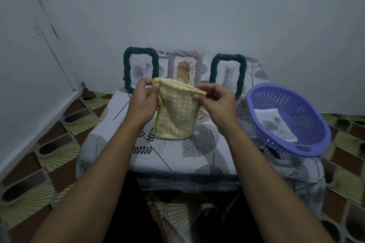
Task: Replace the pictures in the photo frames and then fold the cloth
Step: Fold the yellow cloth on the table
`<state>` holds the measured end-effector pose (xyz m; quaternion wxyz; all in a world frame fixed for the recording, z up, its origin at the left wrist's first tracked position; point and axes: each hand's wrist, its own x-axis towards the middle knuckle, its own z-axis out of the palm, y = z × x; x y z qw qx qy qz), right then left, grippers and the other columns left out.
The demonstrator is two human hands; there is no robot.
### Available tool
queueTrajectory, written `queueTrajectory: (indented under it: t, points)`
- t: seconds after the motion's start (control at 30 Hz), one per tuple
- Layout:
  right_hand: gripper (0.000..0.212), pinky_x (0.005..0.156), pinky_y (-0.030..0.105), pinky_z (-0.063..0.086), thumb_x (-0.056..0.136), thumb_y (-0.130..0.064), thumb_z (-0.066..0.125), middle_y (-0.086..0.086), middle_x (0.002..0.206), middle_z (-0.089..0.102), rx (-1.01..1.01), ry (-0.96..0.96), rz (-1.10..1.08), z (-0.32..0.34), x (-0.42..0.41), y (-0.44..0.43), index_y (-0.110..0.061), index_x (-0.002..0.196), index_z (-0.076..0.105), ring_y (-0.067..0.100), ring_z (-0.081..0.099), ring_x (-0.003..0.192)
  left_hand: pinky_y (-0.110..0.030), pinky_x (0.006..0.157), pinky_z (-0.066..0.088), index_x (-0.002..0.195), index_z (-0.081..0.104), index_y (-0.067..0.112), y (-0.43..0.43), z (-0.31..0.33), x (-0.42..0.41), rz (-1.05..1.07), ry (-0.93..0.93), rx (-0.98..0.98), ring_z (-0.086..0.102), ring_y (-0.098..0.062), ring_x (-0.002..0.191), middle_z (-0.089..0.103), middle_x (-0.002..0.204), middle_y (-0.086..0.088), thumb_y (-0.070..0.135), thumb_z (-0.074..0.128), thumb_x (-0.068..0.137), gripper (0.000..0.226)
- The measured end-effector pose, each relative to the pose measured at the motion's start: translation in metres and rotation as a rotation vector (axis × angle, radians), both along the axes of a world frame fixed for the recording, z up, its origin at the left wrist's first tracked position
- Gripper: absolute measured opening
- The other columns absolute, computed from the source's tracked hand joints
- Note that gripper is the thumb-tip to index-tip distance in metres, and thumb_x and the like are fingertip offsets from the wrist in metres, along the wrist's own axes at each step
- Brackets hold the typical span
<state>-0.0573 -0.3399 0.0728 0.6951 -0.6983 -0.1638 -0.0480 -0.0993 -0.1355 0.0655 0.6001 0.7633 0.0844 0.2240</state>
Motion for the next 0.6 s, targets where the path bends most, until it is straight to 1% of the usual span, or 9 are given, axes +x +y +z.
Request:
queueTrajectory:
  t: [0.07,0.13,0.23,0.3,0.4,0.47,0.5,0.53,0.6]
  points:
    - [0.035,0.087,0.038,0.06,0.08,0.003,0.078,-0.002,0.095,0.075,-0.041,-0.014,-0.003,-0.003,0.005,0.001,-0.029,0.093,0.074,0.021,0.071,0.097,-0.042,0.075,0.058,0.112,0.055,0.017,0.002,0.001,0.002,-0.034,0.011,-0.105,0.067,-0.018,0.079,0.072,0.09,-0.003,0.024,0.065,0.096,0.02]
    - [0.037,0.085,0.032,0.06,0.082,0.006,0.074,-0.007,0.093,0.074,-0.09,-0.044,-0.051,-0.005,0.01,0.004,-0.029,0.092,0.073,0.014,0.07,0.093,-0.042,0.082,0.06,0.112,0.06,0.017,0.005,0.0,0.004,-0.058,0.025,-0.12,0.069,-0.02,0.095,0.073,0.102,-0.003,0.011,0.072,0.089,0.026]
    - [0.032,0.077,0.018,0.056,0.085,0.006,0.069,-0.011,0.087,0.072,-0.091,-0.074,-0.134,-0.003,0.018,0.011,-0.026,0.091,0.075,0.0,0.066,0.083,-0.041,0.085,0.06,0.108,0.069,0.019,0.008,0.0,0.01,-0.041,0.023,-0.006,0.068,-0.018,0.095,0.073,0.101,-0.003,0.005,0.067,0.089,0.023]
    - [0.028,0.077,0.016,0.055,0.087,0.002,0.069,-0.01,0.088,0.072,-0.065,-0.08,-0.17,0.0,0.024,0.016,-0.025,0.092,0.075,-0.003,0.066,0.083,-0.036,0.083,0.06,0.103,0.07,0.023,0.007,0.004,0.016,-0.023,-0.006,-0.004,0.067,-0.014,0.092,0.072,0.098,0.001,0.005,0.063,0.091,0.022]
    - [0.025,0.079,0.019,0.056,0.088,0.0,0.07,-0.007,0.092,0.073,-0.002,-0.103,-0.179,0.006,0.033,0.02,-0.023,0.095,0.074,-0.001,0.068,0.088,-0.031,0.08,0.058,0.099,0.068,0.029,0.005,0.014,0.024,-0.03,-0.065,-0.071,0.065,-0.012,0.094,0.07,0.099,0.007,0.008,0.062,0.095,0.022]
    - [0.023,0.077,0.02,0.057,0.088,0.001,0.069,-0.006,0.093,0.073,0.021,-0.127,-0.16,0.01,0.035,0.02,-0.019,0.098,0.074,-0.001,0.068,0.088,-0.033,0.081,0.059,0.102,0.069,0.03,0.008,0.016,0.027,-0.038,-0.1,-0.084,0.066,-0.016,0.101,0.07,0.103,0.006,0.012,0.063,0.096,0.02]
    - [0.022,0.079,0.022,0.058,0.088,0.002,0.069,-0.007,0.093,0.073,0.032,-0.133,-0.143,0.01,0.035,0.019,-0.017,0.099,0.074,0.0,0.068,0.09,-0.034,0.082,0.059,0.103,0.07,0.03,0.011,0.015,0.028,-0.042,-0.112,-0.072,0.066,-0.019,0.103,0.071,0.105,0.004,0.014,0.063,0.096,0.02]
    - [0.022,0.083,0.025,0.058,0.088,0.001,0.069,-0.008,0.095,0.073,0.037,-0.131,-0.124,0.008,0.034,0.018,-0.018,0.099,0.075,0.002,0.069,0.093,-0.035,0.082,0.058,0.105,0.071,0.03,0.013,0.012,0.027,-0.042,-0.12,-0.059,0.066,-0.019,0.104,0.071,0.106,0.003,0.016,0.065,0.095,0.018]
    - [0.024,0.092,0.037,0.058,0.087,-0.001,0.071,-0.007,0.102,0.074,0.009,-0.115,-0.078,-0.002,0.033,0.013,-0.023,0.096,0.074,0.01,0.068,0.104,-0.027,0.08,0.056,0.106,0.072,0.026,0.015,0.002,0.024,-0.029,-0.112,-0.039,0.065,-0.014,0.093,0.071,0.099,0.001,0.018,0.069,0.092,0.016]
